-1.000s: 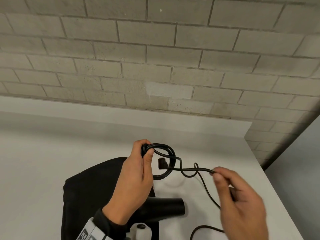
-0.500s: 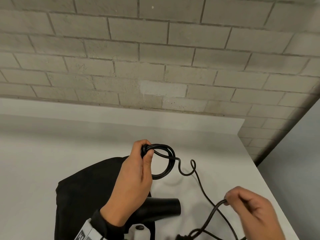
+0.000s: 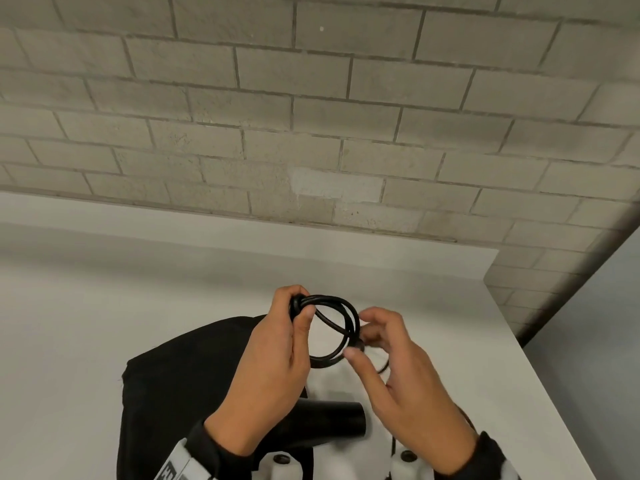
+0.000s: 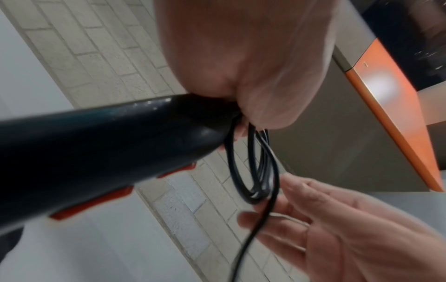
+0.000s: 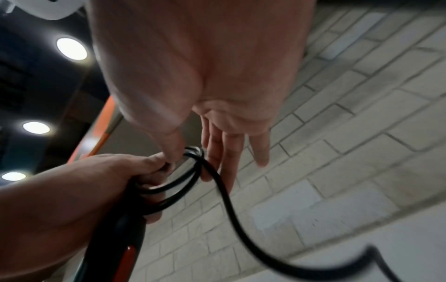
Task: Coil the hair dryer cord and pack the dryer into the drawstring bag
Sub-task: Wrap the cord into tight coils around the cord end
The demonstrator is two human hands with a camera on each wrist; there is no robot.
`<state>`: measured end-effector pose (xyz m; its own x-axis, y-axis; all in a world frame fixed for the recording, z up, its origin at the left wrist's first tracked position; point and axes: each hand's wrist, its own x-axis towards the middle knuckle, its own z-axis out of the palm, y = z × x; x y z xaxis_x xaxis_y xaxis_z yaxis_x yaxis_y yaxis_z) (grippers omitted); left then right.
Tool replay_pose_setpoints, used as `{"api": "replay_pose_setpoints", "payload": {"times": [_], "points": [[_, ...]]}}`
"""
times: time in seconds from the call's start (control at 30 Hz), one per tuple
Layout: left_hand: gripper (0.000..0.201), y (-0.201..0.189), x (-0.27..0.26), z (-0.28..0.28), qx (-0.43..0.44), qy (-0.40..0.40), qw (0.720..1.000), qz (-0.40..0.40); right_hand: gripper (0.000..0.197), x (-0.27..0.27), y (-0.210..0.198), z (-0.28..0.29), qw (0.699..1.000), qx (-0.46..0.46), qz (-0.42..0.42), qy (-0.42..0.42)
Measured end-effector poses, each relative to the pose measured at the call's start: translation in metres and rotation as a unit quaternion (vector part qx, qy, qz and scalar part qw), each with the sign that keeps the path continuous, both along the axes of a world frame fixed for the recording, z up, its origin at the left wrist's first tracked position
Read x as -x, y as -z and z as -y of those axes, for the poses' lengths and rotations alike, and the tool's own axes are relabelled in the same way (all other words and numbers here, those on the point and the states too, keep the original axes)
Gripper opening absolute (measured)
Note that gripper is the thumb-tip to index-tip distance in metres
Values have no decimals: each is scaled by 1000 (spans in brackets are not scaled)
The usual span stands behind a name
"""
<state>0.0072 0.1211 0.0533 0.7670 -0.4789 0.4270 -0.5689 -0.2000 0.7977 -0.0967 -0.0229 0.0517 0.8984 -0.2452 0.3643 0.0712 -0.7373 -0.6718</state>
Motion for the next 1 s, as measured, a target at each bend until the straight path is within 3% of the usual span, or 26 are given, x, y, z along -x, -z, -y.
{"api": "replay_pose_setpoints", "payload": {"times": [0.1,0.27,0.4,0.5,0.63,0.73,0.9,1.0], "points": [[22,-1,1,0,-6,-11,1000,-7,11,-3,-9,-4,992,66,102,21],[27,-2,0,1,-23,11,1000,-6,14,-5,-20,1,976,137,167,7],[17,-6,0,-6,-65,55,996,-7,14,-9,-33,10,981,87,171,-34],[23,-7,-1,-8,-100,67,993,0,10,-14,-43,11,984,66,157,-61],[24,-6,-2,-8,-111,69,991,2,17,-23,-45,8,990,84,87,-74],[26,-6,0,-8,-102,70,992,-1,16,-28,-40,4,994,46,49,-88],[41,-3,7,-10,-24,80,996,-17,24,-34,-30,-7,992,-32,113,-50],[39,0,10,-12,32,81,995,-52,25,-38,-23,-13,985,-54,166,-15]]}}
